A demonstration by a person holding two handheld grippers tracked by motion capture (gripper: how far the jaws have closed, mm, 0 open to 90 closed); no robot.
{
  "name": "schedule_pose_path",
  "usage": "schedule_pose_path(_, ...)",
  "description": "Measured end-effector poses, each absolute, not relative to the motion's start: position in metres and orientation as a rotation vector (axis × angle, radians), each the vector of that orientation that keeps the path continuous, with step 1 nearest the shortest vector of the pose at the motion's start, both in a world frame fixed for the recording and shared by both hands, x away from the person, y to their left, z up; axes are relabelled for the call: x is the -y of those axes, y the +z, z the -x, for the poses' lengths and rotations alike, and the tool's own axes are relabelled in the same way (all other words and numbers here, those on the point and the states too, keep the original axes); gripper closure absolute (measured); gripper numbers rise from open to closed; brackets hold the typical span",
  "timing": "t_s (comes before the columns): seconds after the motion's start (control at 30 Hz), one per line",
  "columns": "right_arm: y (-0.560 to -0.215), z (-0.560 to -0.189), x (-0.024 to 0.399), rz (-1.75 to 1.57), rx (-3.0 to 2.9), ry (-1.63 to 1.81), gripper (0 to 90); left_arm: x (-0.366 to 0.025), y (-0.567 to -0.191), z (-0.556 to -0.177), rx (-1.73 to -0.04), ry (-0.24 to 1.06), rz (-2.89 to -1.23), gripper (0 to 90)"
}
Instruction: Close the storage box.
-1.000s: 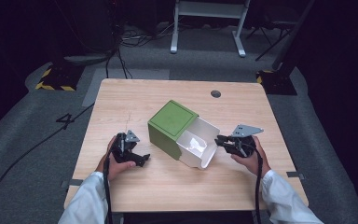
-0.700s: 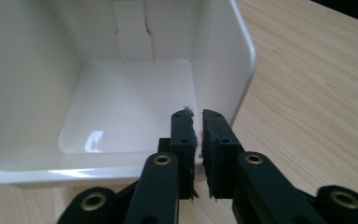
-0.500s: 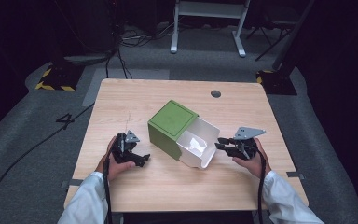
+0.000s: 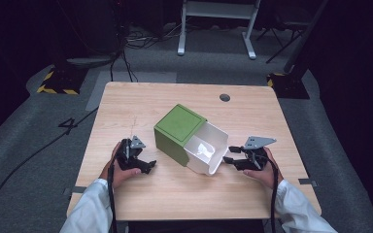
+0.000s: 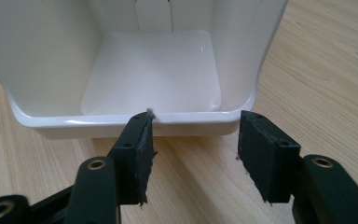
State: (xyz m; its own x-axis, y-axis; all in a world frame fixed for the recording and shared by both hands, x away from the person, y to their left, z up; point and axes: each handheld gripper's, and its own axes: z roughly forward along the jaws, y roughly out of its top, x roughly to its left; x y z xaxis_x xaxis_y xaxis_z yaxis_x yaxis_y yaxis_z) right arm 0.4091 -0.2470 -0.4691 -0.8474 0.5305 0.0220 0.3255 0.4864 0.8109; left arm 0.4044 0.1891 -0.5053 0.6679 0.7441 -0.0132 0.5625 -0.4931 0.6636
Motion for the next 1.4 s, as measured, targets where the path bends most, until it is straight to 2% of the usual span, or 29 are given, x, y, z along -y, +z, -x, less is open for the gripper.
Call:
schedule_pose_path(1.2, -0.462, -0.410, 0.200, -0.624, -2.485, 1.320, 42.6, -0.189, -0.505, -0.404, -1.003, 0.364, -2.236, 0.4)
schedule_pose_path(1.4, -0.452, -0.408, 0.205, -0.621, -2.408, 1.310, 48.2, -0.189, -0.505, -0.404, -1.003, 0.362, -2.235, 0.4)
